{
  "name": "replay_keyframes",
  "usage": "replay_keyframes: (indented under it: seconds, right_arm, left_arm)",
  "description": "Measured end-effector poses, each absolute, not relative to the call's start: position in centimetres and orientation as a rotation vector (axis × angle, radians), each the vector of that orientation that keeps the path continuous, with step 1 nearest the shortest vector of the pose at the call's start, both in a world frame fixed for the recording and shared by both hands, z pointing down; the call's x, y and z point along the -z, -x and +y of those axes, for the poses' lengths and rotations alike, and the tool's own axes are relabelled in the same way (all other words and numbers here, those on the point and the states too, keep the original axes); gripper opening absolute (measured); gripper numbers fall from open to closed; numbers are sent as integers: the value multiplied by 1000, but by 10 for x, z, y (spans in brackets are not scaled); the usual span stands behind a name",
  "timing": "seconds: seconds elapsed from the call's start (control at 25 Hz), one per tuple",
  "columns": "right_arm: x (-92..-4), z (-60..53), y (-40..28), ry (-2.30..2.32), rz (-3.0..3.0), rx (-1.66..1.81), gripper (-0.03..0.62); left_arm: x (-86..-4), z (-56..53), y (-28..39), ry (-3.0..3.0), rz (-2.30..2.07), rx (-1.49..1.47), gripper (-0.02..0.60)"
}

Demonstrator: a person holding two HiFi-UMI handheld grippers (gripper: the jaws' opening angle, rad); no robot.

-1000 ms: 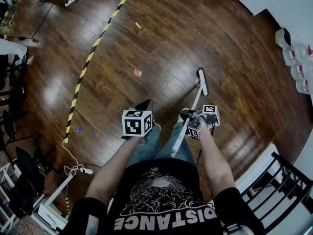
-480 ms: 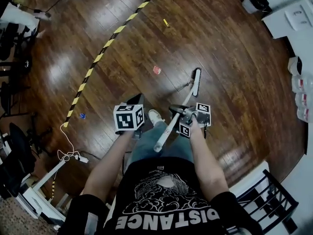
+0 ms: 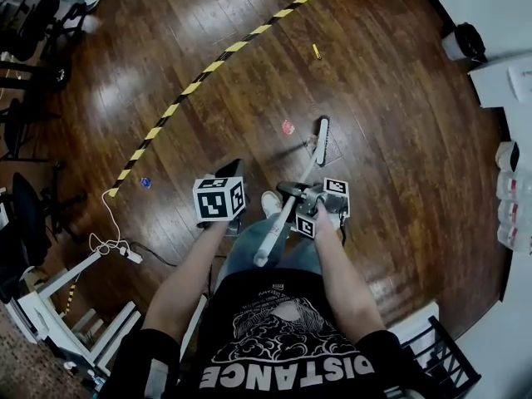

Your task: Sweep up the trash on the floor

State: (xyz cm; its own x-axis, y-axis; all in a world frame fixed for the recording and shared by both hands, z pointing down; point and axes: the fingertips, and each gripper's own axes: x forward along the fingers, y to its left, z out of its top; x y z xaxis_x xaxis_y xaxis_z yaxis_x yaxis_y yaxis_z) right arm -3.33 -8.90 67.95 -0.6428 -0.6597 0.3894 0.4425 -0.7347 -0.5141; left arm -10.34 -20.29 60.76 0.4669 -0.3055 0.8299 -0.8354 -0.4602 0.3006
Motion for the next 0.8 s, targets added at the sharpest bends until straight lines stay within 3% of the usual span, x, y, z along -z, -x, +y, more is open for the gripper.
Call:
replay_keyframes:
  seconds: [0.48,0.8]
  right_arm:
    - [-652,-125,86,629,623,2420,8]
    - [-641,-104,87,669,727,2521,3]
  left_arm:
    - [-607,-204,149,-1913,-1058,-854,5]
    - [-610,-200,133,-1912,-1031,-808,6]
